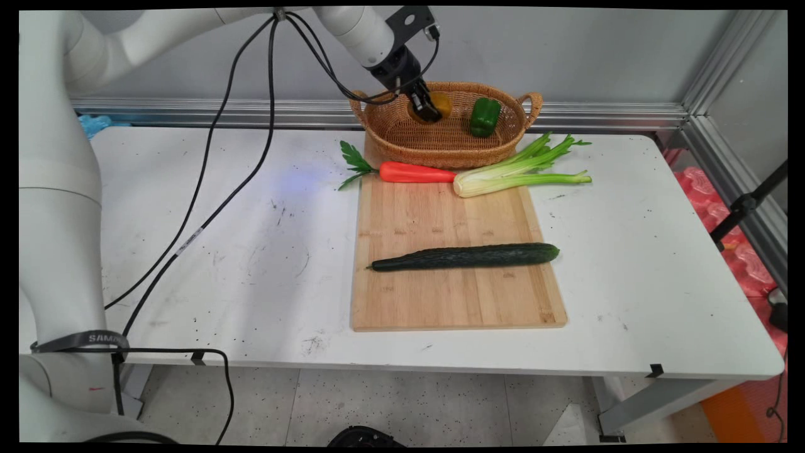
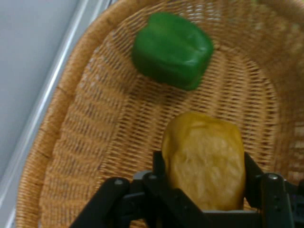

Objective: Place the picked object in the vegetable basket

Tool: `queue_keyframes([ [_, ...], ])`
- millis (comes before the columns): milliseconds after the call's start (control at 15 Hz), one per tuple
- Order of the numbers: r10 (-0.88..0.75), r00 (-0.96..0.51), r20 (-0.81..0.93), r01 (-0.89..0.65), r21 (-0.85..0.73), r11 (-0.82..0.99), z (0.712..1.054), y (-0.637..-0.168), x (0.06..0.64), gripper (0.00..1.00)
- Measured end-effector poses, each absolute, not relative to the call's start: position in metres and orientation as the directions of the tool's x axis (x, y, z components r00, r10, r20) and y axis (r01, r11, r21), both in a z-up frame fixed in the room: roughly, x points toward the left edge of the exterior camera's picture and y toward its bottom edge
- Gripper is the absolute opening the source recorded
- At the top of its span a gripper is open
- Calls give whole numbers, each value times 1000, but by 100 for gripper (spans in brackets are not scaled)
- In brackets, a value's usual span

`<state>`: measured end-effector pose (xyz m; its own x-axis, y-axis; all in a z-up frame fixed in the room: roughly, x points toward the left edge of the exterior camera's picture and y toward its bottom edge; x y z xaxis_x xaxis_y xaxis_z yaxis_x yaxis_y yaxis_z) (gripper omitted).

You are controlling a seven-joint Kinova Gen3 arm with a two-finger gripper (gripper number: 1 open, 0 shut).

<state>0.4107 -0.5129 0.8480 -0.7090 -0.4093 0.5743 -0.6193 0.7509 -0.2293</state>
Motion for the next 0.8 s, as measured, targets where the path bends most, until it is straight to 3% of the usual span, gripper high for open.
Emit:
queue_keyframes([
  [800,-385,-722,575,-601,-245,761,804,-547,424,0],
])
